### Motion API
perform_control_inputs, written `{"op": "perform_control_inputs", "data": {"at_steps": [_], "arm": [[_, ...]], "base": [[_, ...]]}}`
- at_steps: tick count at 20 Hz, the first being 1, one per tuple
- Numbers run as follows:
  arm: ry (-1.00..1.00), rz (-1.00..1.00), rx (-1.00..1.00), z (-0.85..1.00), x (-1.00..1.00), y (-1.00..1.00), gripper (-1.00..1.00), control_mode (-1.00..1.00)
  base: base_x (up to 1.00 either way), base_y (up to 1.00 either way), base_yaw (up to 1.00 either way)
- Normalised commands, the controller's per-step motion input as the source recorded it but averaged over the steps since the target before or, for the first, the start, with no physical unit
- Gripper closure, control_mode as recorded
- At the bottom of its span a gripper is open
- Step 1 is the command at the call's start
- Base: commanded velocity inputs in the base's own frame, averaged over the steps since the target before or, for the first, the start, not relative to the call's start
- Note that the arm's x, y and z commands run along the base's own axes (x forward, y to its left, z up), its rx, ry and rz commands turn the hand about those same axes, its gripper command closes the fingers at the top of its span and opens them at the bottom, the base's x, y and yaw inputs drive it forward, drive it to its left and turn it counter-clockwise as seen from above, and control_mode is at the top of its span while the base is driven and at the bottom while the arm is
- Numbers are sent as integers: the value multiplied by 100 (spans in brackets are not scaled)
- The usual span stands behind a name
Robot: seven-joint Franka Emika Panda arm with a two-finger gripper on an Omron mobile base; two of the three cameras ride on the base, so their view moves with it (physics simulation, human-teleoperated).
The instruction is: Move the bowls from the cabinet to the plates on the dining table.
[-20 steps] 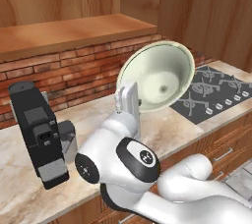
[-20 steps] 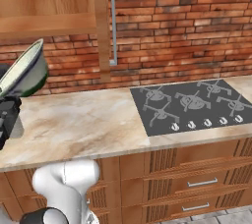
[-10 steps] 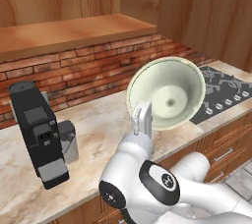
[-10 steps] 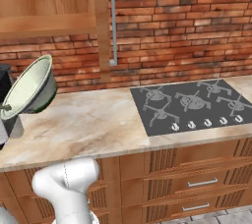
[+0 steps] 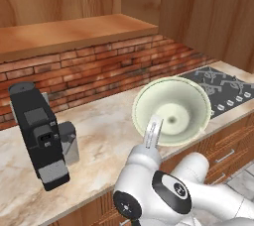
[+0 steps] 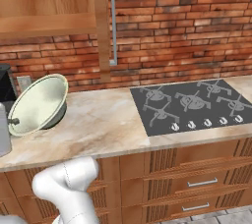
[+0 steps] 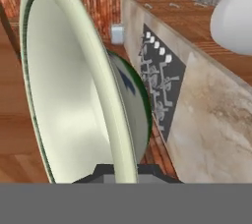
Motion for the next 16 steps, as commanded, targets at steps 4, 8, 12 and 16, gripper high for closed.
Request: {"op": "perform_control_inputs", "data": {"at_steps": [4,8,12,16], "arm": [[0,3,12,-39,0,-3,100,-100],[1,2,9,-36,0,0,100,-100],[0,0,4,-23,0,0,100,-100],[0,0,1,-6,0,0,100,100]], "base": [[0,0,0],[0,0,0],[0,0,0],[-10,0,0]]}}
